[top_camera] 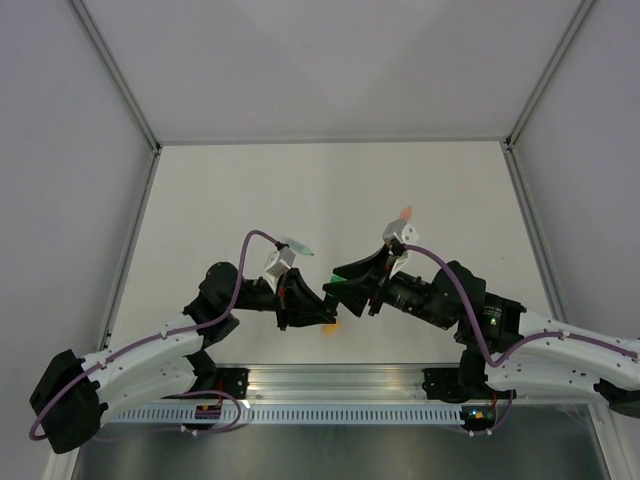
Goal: Insert the pens into the pen caps
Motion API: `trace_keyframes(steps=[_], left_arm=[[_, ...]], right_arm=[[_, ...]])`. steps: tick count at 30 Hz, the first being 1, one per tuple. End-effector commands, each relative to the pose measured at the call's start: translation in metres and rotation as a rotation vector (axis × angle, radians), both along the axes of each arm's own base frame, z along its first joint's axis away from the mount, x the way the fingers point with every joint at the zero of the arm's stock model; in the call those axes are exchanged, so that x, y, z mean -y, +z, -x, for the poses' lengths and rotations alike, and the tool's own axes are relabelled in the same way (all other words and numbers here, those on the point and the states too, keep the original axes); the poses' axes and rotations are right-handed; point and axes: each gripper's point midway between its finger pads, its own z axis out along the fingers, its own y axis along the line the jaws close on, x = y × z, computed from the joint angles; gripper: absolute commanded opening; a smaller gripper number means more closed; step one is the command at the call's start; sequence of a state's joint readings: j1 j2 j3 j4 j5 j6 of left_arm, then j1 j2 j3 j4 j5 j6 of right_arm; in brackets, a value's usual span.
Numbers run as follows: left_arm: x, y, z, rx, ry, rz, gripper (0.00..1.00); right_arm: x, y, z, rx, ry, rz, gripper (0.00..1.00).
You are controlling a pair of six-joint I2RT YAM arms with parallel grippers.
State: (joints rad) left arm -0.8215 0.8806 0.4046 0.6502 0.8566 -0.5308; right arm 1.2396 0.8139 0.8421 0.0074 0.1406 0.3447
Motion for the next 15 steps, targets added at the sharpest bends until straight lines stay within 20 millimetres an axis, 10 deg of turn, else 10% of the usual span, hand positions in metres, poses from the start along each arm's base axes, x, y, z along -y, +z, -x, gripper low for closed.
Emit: trace_keyframes(steps=[1,9,15], left_arm=[[-0.002,0.014,0.006,0.074,-0.017,0.058,0.02],[-0.008,0.03,0.017,0.079,-0.057,0.128,0.02],[-0.015,0.055,0.027,0.053,-0.087,0.194,0.02]], right_arm=[[-0.002,0.003,-0.002,-0.003,-0.013,-0.023,0.49],[-0.01,-0.005,0.011,-0.009,0.071,-0.028,0.01],[-0.007,-0.018,0.024,-0.008,0.135,-0.002,0.0]])
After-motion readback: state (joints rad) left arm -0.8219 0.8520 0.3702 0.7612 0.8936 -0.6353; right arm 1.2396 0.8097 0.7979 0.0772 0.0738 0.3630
